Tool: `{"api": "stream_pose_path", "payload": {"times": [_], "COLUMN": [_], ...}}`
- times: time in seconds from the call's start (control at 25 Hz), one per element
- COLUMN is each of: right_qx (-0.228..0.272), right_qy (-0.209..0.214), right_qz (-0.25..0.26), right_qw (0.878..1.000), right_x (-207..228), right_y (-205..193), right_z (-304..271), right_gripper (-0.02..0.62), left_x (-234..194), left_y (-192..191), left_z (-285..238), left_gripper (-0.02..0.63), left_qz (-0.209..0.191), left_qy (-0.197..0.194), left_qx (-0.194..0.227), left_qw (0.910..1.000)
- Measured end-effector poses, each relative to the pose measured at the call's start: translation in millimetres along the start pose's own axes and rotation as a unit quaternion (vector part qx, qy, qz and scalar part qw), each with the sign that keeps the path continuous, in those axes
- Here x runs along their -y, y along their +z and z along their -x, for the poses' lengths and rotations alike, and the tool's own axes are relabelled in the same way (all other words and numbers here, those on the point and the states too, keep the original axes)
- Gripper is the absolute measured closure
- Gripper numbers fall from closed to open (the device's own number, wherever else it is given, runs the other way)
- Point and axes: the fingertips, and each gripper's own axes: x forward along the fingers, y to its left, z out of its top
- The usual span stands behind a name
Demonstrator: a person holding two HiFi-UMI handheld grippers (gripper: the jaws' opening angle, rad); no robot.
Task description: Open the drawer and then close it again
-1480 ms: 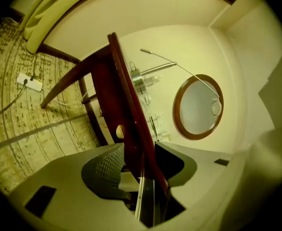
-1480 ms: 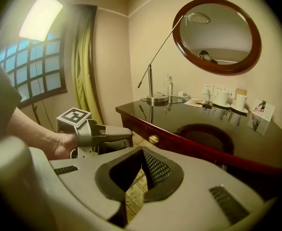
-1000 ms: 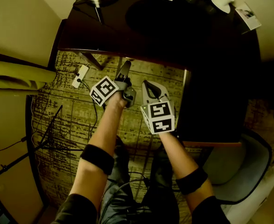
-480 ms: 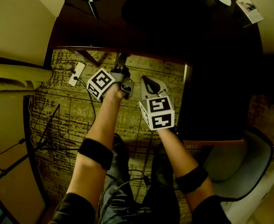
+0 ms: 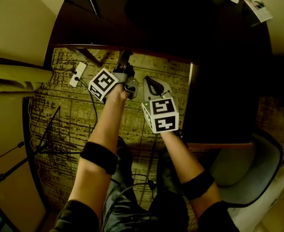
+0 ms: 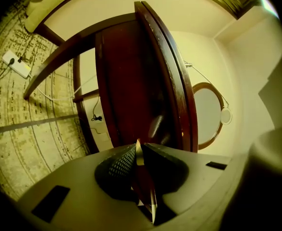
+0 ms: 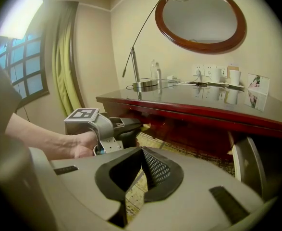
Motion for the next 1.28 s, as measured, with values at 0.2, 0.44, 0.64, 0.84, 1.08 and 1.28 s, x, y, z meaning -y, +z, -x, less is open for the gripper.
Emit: {"api": "stream_pose_path", "payload": {"times": [0.2,0.44,0.64,0.84,1.08,1.28], "right_qx": [-0.008,-0.014,-0.019,-0.027,-0.039,-0.044], "right_qy": [0.004,0.017,0.031,0.040,0.063,0.078], "right_qz": [0.003,0.013,0.016,0.015,0.019,0.014], "right_qw": [1.000,1.000,0.999,0.999,0.997,0.996], "right_x": [-5.1,-14.5,-28.1,-35.6,-55.3,-70.8], "right_y": [-5.0,-2.6,-9.1,-20.1,-35.3,-44.9], "right_z": [4.8,17.3,31.5,45.1,68.2,92.8], "right_gripper": [0.595,0.595,0.595,0.595,0.595,0.595], "left_x": [-1.5,-1.2,-1.9,-2.7,-7.1,-11.1], "left_y": [-1.4,-8.3,-15.9,-27.1,-42.5,-57.0], "left_z": [7.4,32.5,54.8,83.9,134.6,179.6], "left_gripper": [0.560,0.561,0.561,0.561,0.561,0.561], "left_qz": [0.005,0.017,0.020,0.032,0.037,0.046], "left_qy": [0.007,0.011,0.026,0.033,0.047,0.067], "left_qx": [0.006,0.014,0.009,0.018,0.020,0.021], "left_qw": [0.9999,0.9997,0.9994,0.9988,0.9980,0.9965]}}
